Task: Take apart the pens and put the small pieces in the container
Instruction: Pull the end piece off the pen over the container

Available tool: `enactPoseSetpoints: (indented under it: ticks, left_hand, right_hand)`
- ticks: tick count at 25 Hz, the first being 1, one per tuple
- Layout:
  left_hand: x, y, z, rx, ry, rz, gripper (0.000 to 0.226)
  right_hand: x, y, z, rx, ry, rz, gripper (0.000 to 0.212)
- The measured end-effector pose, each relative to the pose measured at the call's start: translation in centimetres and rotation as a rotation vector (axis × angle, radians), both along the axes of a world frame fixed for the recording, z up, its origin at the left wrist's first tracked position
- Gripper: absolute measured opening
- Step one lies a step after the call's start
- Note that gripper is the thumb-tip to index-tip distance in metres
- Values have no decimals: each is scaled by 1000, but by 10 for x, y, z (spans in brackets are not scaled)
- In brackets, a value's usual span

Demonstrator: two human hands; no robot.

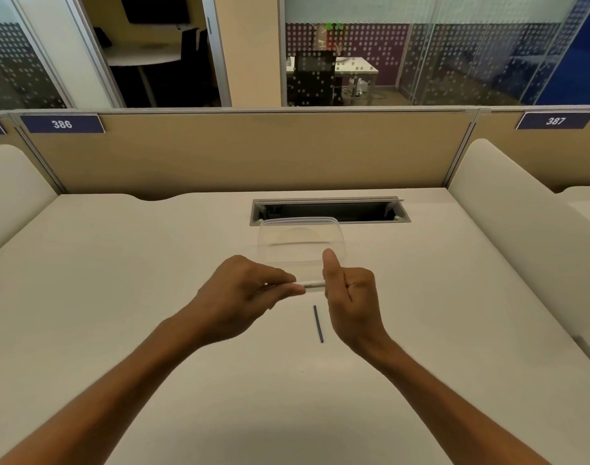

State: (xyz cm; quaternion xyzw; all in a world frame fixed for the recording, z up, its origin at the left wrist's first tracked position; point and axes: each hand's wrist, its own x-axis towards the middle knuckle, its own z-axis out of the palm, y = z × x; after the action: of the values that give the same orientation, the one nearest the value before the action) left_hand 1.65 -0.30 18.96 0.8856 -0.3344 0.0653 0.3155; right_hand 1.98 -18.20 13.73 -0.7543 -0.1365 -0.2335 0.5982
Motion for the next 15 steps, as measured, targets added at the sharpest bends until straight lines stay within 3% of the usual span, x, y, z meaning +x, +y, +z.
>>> enactPoseSetpoints:
  ticks: [3,5,7,9,11,13,15]
  left_hand:
    - [6,6,16,-192,623,-147,33]
    - [6,8,20,-178,754,-206,28]
    - [2,5,19,-211,727,-166,26]
    - [-3,0,16,-275,596,-78,26]
    - [-6,-3,11,-209,260,12,26]
    - [-5,-1,8,45,-209,70,22]
    - [-4,0,6,294,-470,53,18]
  right_hand:
    - [2,-14,10,-411,-534,-24,59]
    - [3,-18,12,-512,-707,-56,61]
    - [3,-19,14,-498,-690,-91,62]
    - [2,-16,13,-418,-530,-100,59]
    - [2,-12,11,-249,-250,-76,56]
    - [3,-6,8,-80,78,-11,58]
    - [4,-2,6,25,373,47,56]
